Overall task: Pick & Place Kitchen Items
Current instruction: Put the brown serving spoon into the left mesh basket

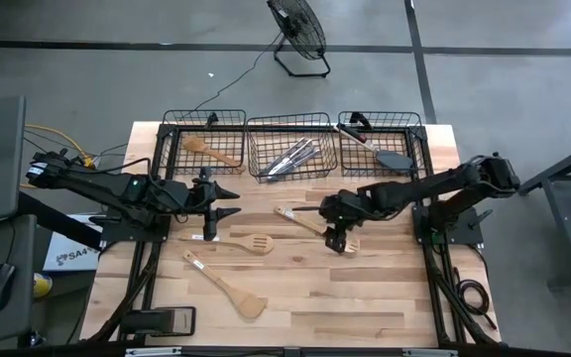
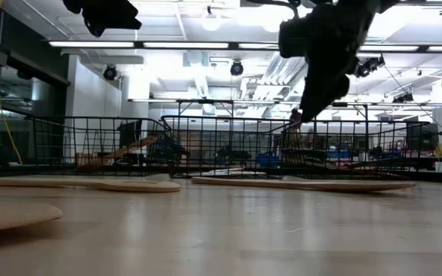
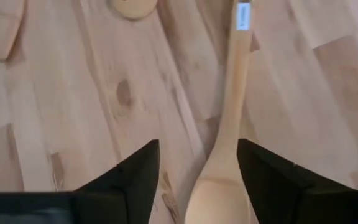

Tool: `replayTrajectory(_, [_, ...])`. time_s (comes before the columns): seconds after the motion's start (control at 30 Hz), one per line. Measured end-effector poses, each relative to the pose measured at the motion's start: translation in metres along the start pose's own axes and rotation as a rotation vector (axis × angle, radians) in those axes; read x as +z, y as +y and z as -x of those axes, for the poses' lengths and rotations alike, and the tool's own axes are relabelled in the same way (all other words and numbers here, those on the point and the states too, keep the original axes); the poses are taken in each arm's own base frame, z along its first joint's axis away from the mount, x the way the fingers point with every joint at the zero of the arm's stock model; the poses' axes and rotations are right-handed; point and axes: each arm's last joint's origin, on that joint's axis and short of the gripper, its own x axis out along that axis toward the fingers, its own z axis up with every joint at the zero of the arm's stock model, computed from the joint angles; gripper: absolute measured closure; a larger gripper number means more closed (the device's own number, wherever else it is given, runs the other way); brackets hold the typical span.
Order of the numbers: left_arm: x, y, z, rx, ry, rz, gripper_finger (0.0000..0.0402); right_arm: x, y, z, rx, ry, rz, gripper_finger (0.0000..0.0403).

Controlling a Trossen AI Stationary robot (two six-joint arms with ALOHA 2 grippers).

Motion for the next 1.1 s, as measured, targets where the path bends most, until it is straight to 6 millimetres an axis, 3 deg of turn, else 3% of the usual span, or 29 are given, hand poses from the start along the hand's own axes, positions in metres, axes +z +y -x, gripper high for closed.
replayTrajectory(0.17, [-0.001,0.0,0.0,0.002,0.014,-0.006,0.0238,0.025,-0.002,0.0,-0.049,0.045,-0.044,0.0191])
replayTrajectory(0.47, [-0.004,0.001,0.0,0.007,0.039,-0.017,0.0238,0.05,-0.002,-0.029,-0.16,0.262,-0.159,0.019])
replayTrajectory(0.87, [-0.005,0.001,0.0,0.003,0.047,-0.015,0.0238,0.039,-0.008,-0.08,-0.206,0.417,-0.262,0.019])
replayTrajectory(1.1, [-0.005,0.001,0.0,0.002,0.048,0.004,0.0238,0.037,-0.011,-0.09,-0.249,0.415,-0.238,0.019])
